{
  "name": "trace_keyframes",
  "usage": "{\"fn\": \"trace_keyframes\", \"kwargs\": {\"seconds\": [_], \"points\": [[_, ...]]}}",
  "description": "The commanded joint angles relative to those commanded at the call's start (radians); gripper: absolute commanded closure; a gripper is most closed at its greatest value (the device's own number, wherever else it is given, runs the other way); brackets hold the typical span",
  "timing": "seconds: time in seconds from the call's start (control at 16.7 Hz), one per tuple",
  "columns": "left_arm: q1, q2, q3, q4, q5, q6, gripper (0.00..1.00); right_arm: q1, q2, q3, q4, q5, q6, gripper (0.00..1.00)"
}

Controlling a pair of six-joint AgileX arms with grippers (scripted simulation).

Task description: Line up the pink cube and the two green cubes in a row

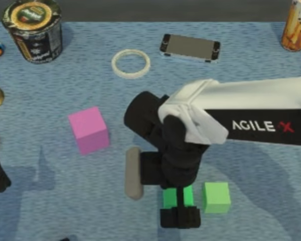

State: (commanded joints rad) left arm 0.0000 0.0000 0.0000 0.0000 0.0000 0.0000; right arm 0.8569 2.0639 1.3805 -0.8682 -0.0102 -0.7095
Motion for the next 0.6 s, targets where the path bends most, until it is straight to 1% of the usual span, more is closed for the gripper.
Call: {"fn": "trace_keyframes", "kwargs": {"seconds": [0.12,0.42,0.6], "points": [[0.0,0.0,0.0,0.0,0.0,0.0,0.0,0.008,-0.013,0.031,-0.037,0.0,-0.008,0.0],[0.0,0.0,0.0,0.0,0.0,0.0,0.0,0.006,-0.075,0.141,-0.223,-0.001,-0.005,0.0],[0.0,0.0,0.0,0.0,0.0,0.0,0.0,0.005,-0.089,0.156,-0.246,-0.001,-0.004,0.0]]}}
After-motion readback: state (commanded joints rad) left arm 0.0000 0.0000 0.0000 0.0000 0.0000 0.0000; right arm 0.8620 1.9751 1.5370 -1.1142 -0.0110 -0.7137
